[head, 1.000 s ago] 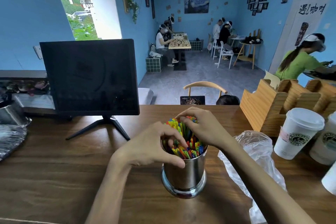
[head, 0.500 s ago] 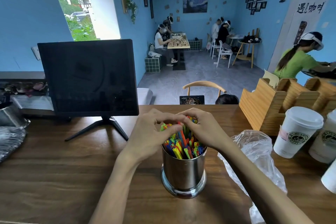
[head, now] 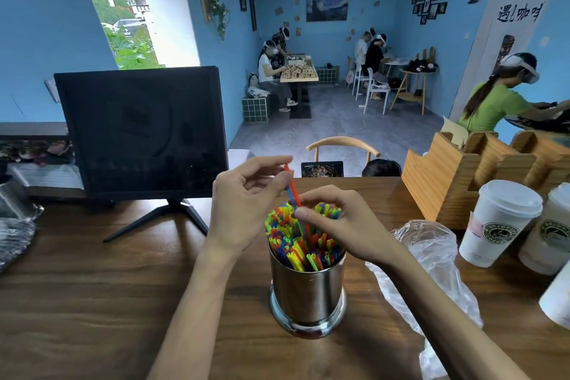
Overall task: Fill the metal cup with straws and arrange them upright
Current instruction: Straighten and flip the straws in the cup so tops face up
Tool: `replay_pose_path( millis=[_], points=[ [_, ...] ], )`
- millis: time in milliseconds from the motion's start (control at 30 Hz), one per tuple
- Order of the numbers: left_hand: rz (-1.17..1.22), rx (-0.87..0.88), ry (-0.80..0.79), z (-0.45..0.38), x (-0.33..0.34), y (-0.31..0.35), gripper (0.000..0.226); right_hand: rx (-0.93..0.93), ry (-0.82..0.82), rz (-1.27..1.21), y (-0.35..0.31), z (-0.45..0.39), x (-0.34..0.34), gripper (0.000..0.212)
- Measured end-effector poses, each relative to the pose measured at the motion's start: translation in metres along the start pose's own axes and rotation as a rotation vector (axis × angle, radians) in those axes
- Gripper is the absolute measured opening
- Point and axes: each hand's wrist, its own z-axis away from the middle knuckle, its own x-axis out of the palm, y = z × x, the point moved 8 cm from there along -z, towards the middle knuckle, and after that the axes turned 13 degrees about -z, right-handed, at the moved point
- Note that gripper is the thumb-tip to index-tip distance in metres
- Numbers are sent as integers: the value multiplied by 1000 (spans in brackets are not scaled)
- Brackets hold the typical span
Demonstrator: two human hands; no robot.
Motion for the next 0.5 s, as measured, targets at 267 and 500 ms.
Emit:
replay_pose_path(
  millis=[267, 500],
  points=[
    [130, -60, 173, 6, -12, 0, 17, -19, -14, -108, -9, -3, -3, 14],
    [83, -42, 113, 11, -10, -4, 18, -165, 235, -406, -49, -9, -32, 32]
  ],
)
